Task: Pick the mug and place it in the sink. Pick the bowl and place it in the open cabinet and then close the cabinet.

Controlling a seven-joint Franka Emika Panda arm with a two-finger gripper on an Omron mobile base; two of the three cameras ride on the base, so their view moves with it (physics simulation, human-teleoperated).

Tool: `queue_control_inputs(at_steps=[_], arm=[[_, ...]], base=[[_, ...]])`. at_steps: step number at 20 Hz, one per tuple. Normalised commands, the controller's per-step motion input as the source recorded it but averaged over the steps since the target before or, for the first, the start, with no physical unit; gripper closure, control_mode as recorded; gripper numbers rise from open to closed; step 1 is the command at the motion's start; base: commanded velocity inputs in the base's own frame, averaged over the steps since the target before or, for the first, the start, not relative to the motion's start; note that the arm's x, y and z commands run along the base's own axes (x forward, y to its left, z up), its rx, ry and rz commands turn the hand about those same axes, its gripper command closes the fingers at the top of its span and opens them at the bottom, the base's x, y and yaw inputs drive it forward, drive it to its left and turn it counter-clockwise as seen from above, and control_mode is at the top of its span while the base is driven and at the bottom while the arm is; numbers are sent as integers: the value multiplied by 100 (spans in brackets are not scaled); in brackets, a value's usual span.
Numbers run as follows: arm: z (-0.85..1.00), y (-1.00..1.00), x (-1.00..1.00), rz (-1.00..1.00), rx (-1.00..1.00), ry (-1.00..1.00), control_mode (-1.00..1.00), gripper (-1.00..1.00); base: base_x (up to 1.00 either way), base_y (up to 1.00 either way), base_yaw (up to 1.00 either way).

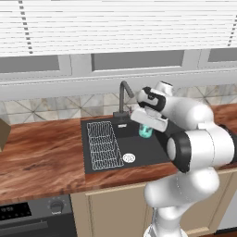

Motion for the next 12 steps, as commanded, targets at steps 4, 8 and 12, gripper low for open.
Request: queue_control_inputs(at_steps=[4, 8, 12], arm=[[0, -9, 0, 40, 0, 0, -100, 100], [-3, -15, 0, 40, 0, 0, -100, 100], [-10, -23, 0, 37, 0, -8, -100, 100]], base=[[0, 0, 0], [0, 0, 0], [0, 0, 0]])
